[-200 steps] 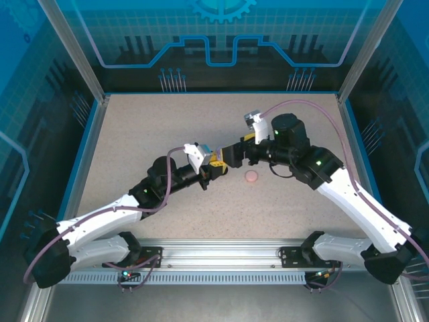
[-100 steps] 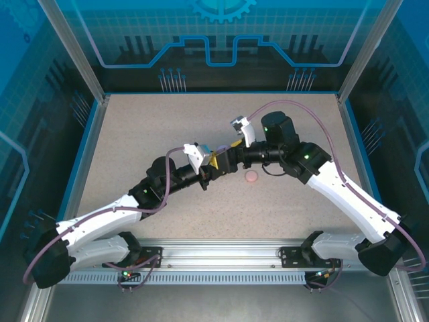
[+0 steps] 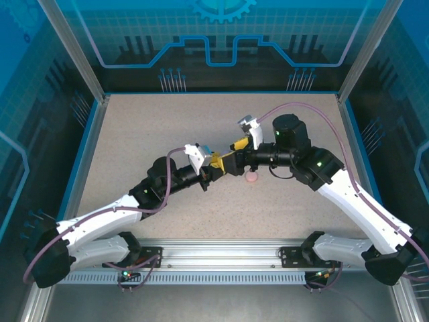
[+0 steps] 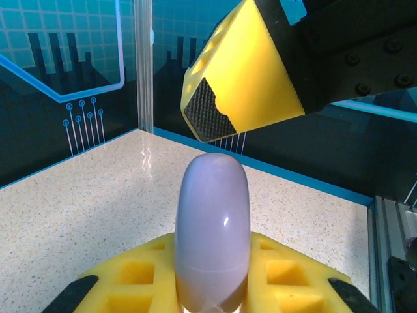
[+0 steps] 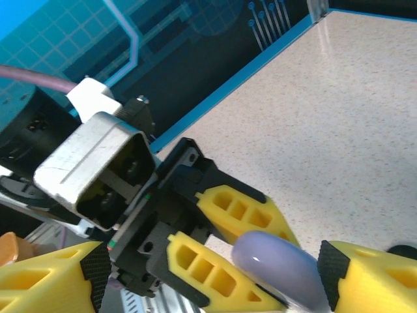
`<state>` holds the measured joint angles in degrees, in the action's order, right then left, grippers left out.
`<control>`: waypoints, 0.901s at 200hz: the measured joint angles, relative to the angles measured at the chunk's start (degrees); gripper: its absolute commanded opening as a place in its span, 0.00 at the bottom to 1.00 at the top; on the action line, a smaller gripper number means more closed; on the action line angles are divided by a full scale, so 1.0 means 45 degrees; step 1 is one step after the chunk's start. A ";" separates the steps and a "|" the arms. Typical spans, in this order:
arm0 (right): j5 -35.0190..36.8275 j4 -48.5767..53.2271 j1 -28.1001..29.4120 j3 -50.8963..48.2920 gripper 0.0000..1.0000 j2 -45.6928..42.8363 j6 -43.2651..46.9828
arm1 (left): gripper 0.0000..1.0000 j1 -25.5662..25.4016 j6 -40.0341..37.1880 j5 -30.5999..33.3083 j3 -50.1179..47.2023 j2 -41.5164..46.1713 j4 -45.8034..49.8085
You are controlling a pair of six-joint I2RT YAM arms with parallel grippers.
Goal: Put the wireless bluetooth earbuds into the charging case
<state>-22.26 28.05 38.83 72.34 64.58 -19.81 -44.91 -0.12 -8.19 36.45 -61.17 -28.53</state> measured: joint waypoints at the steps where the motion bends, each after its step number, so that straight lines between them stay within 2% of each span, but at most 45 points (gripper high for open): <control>1: 0.0068 0.0029 0.0000 0.0000 0.87 -0.0010 0.0015 | 0.04 0.0000 0.0000 0.0005 0.0000 0.0000 0.0005; 26: 0.1525 0.0724 0.0000 -0.0010 0.93 -0.0267 0.0325 | 0.04 0.0000 0.0005 0.0238 0.0000 0.0000 0.0277; 37: 0.2370 0.0947 0.0000 -0.0117 1.00 -0.0544 0.0491 | 0.05 0.0000 0.0019 0.0408 0.0000 0.0000 0.0534; 65: 0.4235 0.1127 -0.0063 -0.1336 1.00 -0.1836 0.0811 | 0.05 0.0053 0.0447 0.0665 -0.0316 0.0219 0.1171; 87: 0.5153 0.1073 -0.0379 -0.2739 1.00 -0.2676 0.0845 | 0.04 0.0505 0.1700 0.0651 -0.1069 0.0364 0.1302; 113: 0.5712 0.1112 -0.0835 -0.4022 1.00 -0.2890 0.0748 | 0.03 0.1248 0.3682 0.0476 -0.2195 0.0092 0.1598; 140: 0.6062 0.1200 -0.1039 -0.4522 1.00 -0.2681 0.0607 | 0.04 0.1758 0.5425 0.0146 -0.2356 -0.0787 0.2642; 180: 0.6241 0.1195 -0.1059 -0.4566 1.00 -0.2195 0.0471 | 0.05 0.2254 0.6989 -0.0495 -0.2351 -0.2390 0.3876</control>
<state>5.82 33.43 34.06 51.79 54.70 -17.69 -34.76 31.33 -10.41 25.87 -71.92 -11.09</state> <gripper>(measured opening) 0.999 0.207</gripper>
